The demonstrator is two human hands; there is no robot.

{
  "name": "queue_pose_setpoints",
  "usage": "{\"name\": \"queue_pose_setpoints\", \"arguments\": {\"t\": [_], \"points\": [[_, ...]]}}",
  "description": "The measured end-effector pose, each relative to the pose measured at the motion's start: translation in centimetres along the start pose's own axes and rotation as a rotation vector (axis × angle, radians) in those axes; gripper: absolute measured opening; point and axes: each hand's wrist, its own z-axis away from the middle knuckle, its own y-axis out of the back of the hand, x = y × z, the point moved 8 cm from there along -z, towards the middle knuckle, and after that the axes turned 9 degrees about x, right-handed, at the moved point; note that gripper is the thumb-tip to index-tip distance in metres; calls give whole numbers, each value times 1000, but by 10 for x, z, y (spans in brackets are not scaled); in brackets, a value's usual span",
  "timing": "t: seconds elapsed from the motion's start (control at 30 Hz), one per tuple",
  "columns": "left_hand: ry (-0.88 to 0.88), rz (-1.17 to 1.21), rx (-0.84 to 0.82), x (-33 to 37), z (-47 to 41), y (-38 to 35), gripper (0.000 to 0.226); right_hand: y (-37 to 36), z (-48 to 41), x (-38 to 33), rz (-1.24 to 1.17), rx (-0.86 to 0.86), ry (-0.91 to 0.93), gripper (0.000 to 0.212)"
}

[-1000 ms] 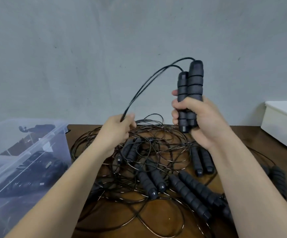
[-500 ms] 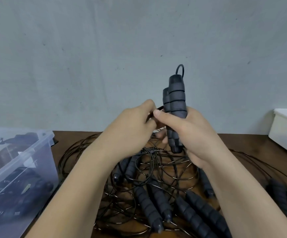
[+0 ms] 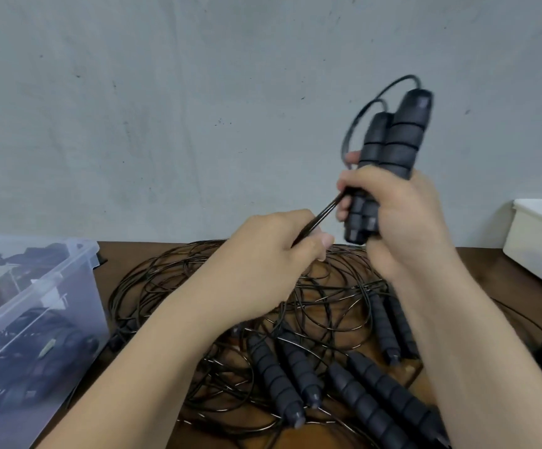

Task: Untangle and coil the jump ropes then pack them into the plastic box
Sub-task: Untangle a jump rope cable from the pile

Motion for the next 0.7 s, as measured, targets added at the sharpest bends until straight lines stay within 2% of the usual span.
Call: {"name": "queue_pose_setpoints", "arguments": {"t": [0.1,0.2,0.3,0.4,0.53,0.6,0.7], "points": [[21,117,-30,-3,1,12,29,30,-15,-19,-126,112,32,21],[-50,88,55,-5,-3,34,30,43,-21,-17,-180,136,-12,21],[-43,-19,194,-16,-9,53,35,21,-11,3,-73,31,-113,20],[-8,-66,239,-24,-12,57,36,-5,4,17,35,-90,-156,17],[5,-123,278,-24,-14,54,36,-29,25,26,166,-247,-166,37],[13,-181,265,-24,-15,48,33,-36,34,28,194,-291,-133,38],[34,-202,183,-25,-15,33,31,-40,40,26,268,-287,-43,27]]}}
